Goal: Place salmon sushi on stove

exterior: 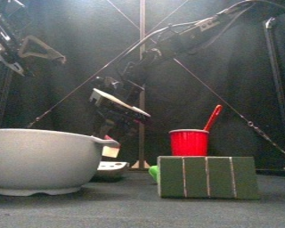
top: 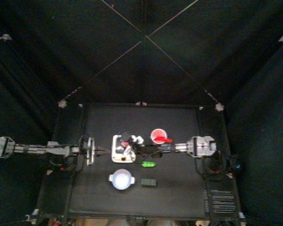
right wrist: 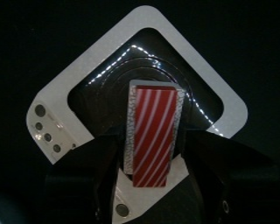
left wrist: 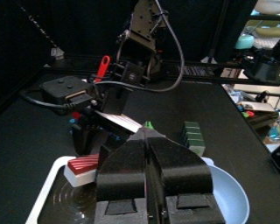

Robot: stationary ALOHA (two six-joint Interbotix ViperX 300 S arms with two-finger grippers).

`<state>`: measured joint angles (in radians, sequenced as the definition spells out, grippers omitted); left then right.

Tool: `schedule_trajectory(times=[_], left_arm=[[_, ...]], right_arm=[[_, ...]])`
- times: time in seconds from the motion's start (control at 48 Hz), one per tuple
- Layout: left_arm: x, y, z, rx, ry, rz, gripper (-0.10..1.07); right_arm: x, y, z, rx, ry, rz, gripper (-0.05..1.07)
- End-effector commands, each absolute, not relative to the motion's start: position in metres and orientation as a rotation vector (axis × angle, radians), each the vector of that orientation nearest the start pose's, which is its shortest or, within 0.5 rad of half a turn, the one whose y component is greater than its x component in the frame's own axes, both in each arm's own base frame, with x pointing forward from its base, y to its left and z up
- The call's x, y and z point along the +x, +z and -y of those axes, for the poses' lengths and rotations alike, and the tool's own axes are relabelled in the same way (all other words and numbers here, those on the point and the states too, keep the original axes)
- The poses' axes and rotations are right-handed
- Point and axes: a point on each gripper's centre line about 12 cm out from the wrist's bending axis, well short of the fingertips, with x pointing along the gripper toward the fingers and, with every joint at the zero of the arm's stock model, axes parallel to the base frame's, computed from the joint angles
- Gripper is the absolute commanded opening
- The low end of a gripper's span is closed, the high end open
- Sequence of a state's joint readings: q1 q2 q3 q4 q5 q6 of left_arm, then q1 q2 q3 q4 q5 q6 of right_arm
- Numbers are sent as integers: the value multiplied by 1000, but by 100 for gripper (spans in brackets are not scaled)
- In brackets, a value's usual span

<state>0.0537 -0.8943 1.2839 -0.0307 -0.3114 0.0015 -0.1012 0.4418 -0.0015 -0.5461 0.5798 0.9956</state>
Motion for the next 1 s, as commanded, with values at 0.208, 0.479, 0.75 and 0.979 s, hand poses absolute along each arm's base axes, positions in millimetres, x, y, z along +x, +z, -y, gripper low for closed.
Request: schedule_trajectory(times=[0.208,0.479,0.75,0.979], left_arm=[[200,243,-12,-30,65,-61,32],[200,244,-12,-29,66,-58,32],[200,243,-12,-30,65,-59,32],[200,244,-12,-30,66,-57,32]], right_arm=[[518,174,90,397,-597,-782,85],[518,174,90,398,-600,-786,85],[515,175,92,390,-627,-808,85],[517,177,92,390,-624,-800,85]])
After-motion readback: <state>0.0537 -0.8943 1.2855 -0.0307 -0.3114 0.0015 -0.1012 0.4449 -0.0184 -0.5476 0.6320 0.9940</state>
